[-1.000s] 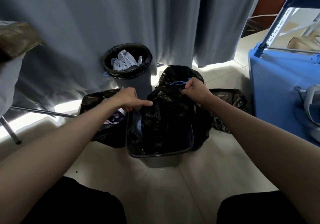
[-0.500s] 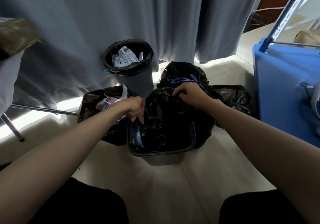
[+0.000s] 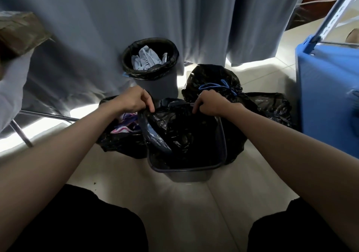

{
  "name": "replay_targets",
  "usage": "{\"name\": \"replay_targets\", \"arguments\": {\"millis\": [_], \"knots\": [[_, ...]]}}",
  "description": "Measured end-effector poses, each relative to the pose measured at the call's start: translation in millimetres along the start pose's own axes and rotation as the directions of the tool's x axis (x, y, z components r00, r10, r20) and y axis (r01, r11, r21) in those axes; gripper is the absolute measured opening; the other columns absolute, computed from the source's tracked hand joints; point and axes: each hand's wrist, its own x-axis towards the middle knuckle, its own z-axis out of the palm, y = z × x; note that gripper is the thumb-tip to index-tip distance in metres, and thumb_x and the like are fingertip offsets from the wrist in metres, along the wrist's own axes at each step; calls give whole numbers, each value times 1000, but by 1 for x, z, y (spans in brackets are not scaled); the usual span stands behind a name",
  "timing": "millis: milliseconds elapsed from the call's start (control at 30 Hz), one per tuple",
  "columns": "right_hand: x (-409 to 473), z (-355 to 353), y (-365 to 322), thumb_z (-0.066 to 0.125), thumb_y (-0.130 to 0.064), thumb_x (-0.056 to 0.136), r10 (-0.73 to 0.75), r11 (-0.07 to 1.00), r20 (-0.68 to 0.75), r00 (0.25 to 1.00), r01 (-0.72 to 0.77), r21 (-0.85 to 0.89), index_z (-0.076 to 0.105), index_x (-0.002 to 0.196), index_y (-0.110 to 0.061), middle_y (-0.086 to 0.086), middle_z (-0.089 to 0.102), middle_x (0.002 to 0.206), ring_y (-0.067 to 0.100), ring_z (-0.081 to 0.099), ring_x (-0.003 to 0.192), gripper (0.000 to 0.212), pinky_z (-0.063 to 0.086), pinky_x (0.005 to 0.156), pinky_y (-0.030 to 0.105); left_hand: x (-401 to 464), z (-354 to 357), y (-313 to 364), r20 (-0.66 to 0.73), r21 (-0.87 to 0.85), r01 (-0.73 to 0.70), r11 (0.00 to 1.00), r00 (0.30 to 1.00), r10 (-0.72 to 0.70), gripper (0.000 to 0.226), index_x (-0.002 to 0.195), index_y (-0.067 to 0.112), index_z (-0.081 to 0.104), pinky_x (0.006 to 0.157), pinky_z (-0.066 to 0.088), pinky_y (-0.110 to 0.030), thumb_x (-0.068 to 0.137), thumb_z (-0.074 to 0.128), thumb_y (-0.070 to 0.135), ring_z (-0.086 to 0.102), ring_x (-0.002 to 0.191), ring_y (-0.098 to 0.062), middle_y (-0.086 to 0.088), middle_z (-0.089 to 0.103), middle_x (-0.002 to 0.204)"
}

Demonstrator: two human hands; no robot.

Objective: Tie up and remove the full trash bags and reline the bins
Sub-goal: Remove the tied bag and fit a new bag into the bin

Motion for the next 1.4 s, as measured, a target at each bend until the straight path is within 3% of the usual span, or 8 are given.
{"name": "replay_targets", "arguments": {"millis": [100, 367, 667, 933, 1033, 1167, 1267, 1400], "knots": [[-3, -7, 9, 50, -3, 80, 37, 999, -60, 998, -37, 8, 79, 91, -30, -2, 71, 103, 21, 63, 92, 42, 53, 80, 34, 1, 5, -2, -67, 3, 10, 1000, 998, -10, 41, 85, 22, 77, 49, 34, -5, 80, 55, -12, 54, 55, 5, 10, 68, 77], [-12, -7, 50, 59, -9, 78, 137, 990, -193, 972, -126, 71, 63, 103, -31, 0, 66, 113, 27, 61, 106, 34, 52, 86, 40, 20, 25, -5, -193, 18, -7, 1000, 981, 10, 39, 108, 20, 73, 97, 47, -32, 75, 72, -1, 62, 106, -22, -4, 69, 114], [6, 7, 72, 56, -9, 88, 257, 934, -76, 963, -228, 274, 61, 121, -21, 6, 61, 120, 26, 57, 111, 36, 45, 89, 31, 38, 38, -5, -142, 108, 67, 992, 989, -51, 45, 120, 18, 67, 104, 42, -38, 80, 63, -1, 51, 123, -29, -11, 60, 128], [2, 15, 66, 38, 0, 91, 363, 817, 169, 916, -400, 414, 60, 113, 15, 14, 56, 89, 26, 54, 72, 34, 44, 64, 32, 38, 36, -9, 51, -12, 193, 981, 980, -192, 46, 131, 5, 58, 87, 46, -24, 86, 53, 0, 60, 110, -25, -9, 65, 122], [-8, 11, 63, 43, 0, 90, 363, 782, 151, 919, -389, 487, 69, 99, 4, 12, 61, 84, 24, 58, 72, 28, 48, 67, 31, 29, 36, -10, 55, -41, 205, 978, 978, -203, 31, 114, 6, 70, 79, 42, -21, 85, 60, 2, 62, 102, -24, -9, 68, 113], [-19, 4, 56, 57, -8, 91, 360, 741, 64, 931, -327, 587, 54, 96, -17, 5, 53, 86, 14, 50, 67, 11, 42, 56, 25, 12, 33, -16, 81, -160, 242, 957, 970, -231, 28, 104, 7, 66, 57, 47, -25, 78, 68, -4, 56, 58, -20, -13, 63, 92], [-27, 5, 54, 63, -20, 86, 406, 686, 171, 898, -423, 592, 49, 90, -22, 2, 49, 78, 15, 51, 62, 15, 44, 47, 22, -5, 33, -20, 77, -208, 278, 938, 961, -267, 29, 100, 6, 54, 53, 49, -30, 78, 68, -5, 54, 48, -23, -14, 61, 80], [-44, 4, 53, 64, -33, 88, 447, 626, 322, 835, -549, 555, 59, 101, -12, 7, 61, 93, 23, 65, 78, 26, 55, 54, 27, -22, 43, -17, 101, -297, 360, 884, 933, -346, 34, 107, 5, 44, 37, 51, -26, 84, 69, 0, 55, 34, -15, -17, 61, 65]]}}
